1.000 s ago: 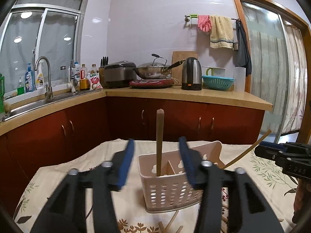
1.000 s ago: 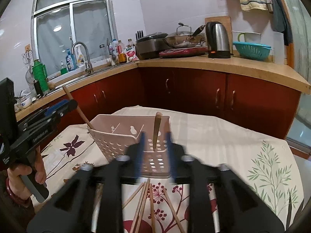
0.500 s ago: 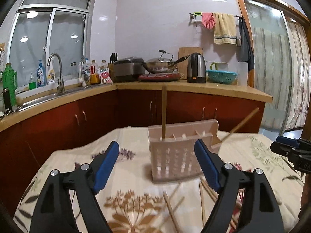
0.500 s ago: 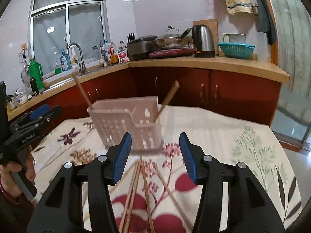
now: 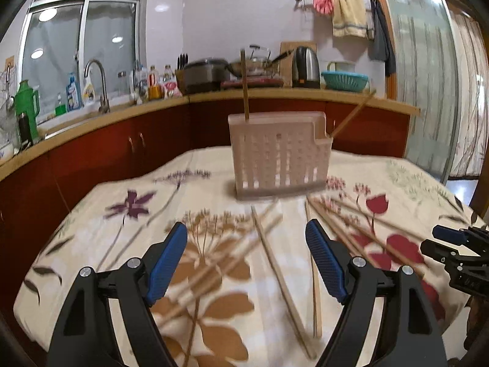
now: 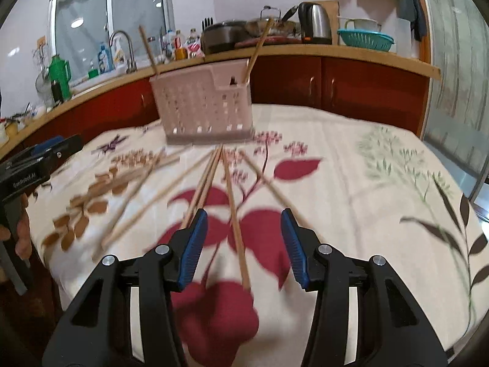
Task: Organize utensils
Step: 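Withdraw both tools from the holder and lower them toward loose chopsticks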
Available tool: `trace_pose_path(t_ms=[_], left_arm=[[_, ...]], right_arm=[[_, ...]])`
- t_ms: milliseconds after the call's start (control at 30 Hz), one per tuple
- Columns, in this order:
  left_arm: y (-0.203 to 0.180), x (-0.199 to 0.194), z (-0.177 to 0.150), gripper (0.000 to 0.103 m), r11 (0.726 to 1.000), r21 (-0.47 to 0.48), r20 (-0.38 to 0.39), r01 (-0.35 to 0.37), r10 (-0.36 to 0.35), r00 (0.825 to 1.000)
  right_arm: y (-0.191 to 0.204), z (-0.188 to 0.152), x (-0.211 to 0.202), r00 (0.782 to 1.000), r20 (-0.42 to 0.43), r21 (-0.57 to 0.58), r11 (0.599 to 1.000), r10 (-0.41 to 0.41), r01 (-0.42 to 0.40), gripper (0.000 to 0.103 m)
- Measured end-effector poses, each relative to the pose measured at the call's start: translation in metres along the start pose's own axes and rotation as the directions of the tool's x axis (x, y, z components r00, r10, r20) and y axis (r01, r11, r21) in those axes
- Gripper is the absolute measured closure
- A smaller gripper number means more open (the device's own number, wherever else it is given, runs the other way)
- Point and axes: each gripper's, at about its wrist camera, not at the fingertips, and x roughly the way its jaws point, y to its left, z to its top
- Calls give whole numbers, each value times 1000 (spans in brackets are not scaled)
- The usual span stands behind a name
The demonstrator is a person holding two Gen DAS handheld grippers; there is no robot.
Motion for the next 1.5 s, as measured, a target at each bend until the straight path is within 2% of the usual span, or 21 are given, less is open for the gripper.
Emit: trace_pose_path(t_ms=[100, 200, 367, 567, 667, 800, 933, 1067, 1300, 1367, 1500], left_arm=[[-2, 4, -20, 26, 1000, -14, -53, 5, -5, 999], [-6, 9, -36, 28, 1000, -21, -107, 16, -18, 994], [-17, 19, -52, 31, 1000, 13, -172, 15, -13, 985], [-17, 32, -61, 35, 1000, 10, -242, 23, -20, 970], [-20, 34, -63, 38, 999, 21, -257, 26, -20, 966], [-22, 36, -68, 51, 998, 34, -272, 44, -33, 962], [-25, 32, -69, 61, 997, 67, -268, 49, -29, 963], [-22, 26, -72, 63, 996, 85, -268, 33, -9, 964], [-20, 19, -77, 64, 994, 91, -259, 54, -29, 965], [-23, 17, -78, 67, 993, 96, -254, 63, -37, 967], [-28, 15, -80, 81, 992, 95, -250, 87, -61, 966]], right_arm=[[0, -13, 3, 1000, -12, -3, 1000, -2, 2, 56], [0, -24, 8, 999, -40, 3, 1000, -1, 1, 63], [1, -29, 11, 998, -55, 7, 1000, 2, -2, 63], [1, -30, 12, 998, -60, 12, 1000, 1, -1, 63], [1, -31, 14, 998, -66, 13, 1000, 3, -2, 64], [2, -31, 16, 998, -65, 6, 1000, 0, 0, 65], [3, -32, 16, 998, -63, -1, 1000, -6, 6, 72], [3, -32, 16, 998, -64, -1, 1000, -3, 3, 77], [5, -33, 16, 998, -56, -4, 1000, 1, -1, 77], [5, -33, 16, 999, -53, -8, 1000, -2, 1, 77], [6, -34, 16, 999, -52, -8, 1000, -2, 2, 77]])
